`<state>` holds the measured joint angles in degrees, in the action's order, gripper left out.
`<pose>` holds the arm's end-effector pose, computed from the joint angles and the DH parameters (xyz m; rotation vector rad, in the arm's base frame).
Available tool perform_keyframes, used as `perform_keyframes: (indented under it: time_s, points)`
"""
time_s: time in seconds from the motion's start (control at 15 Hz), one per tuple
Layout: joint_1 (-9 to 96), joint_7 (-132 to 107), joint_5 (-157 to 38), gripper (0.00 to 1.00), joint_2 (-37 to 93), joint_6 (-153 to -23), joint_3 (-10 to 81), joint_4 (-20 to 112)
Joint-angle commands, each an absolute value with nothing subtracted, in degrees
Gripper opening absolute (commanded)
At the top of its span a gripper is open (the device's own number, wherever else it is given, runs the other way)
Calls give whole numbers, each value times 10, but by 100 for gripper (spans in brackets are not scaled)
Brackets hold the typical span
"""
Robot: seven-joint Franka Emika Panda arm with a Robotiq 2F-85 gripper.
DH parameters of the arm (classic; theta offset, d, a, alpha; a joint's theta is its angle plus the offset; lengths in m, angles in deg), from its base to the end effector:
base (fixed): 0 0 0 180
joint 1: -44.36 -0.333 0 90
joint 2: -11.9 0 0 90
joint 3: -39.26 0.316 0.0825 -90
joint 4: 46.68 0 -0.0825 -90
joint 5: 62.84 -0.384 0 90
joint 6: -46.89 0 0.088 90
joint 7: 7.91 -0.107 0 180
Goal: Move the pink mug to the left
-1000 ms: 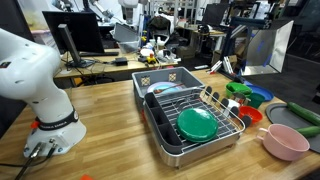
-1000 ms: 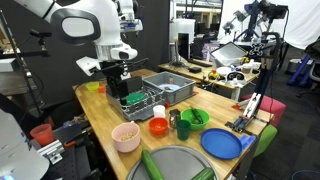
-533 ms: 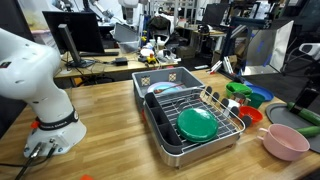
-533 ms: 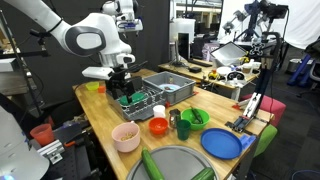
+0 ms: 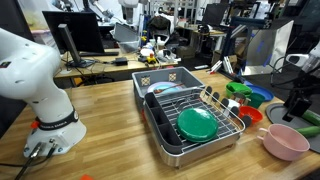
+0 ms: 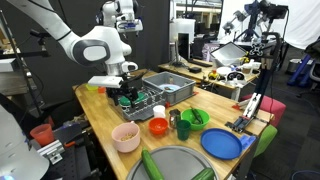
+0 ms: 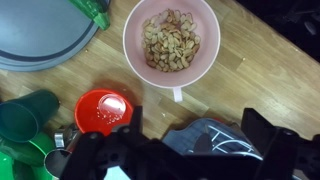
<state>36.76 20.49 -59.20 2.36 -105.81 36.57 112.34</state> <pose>0.3872 0.0359 0.2674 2.9503 0.9735 0.0783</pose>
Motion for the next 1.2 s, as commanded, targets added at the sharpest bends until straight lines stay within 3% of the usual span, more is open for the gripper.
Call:
perform_keyframes:
  time_s: [0.0,1.13]
  points:
    - [374,206,-594,100,23,-1057,372,1123]
    - [386,278,-502,100,242,-1165,418,1042]
